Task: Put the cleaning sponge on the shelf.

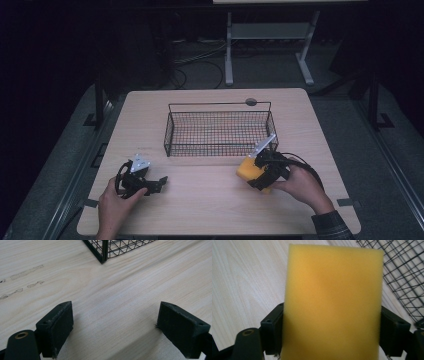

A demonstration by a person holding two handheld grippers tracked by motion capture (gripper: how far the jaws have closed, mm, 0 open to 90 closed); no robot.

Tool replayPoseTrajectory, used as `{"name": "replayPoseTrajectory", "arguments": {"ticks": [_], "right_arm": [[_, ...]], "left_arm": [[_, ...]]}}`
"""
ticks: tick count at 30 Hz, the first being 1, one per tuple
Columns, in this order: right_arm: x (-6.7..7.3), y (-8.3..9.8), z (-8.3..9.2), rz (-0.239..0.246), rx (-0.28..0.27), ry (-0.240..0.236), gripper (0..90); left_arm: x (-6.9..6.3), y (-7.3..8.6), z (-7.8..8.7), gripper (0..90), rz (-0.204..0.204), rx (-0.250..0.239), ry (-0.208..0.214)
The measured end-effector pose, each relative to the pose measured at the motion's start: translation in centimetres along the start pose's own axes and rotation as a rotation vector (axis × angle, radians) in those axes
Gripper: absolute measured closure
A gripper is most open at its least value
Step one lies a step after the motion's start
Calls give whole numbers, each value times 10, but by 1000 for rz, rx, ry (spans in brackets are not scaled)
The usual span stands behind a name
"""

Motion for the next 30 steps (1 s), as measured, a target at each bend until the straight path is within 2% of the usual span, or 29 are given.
{"name": "replayPoseTrajectory", "arguments": {"ticks": [30], "right_arm": [[-20, 4, 31, -35, -49, 34, 222]], "left_arm": [[0, 0, 0, 127, 0, 2, 0]]}}
Point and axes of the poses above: each handheld gripper's, and its own axes: z roughly backward along the jaws, y roughly out of its underside, x roughly to its left, the point moved 7 cm from there along -z, roughly forward along the jaws, and after that the axes turned 15 degrees about z, right-handed, at the moved point
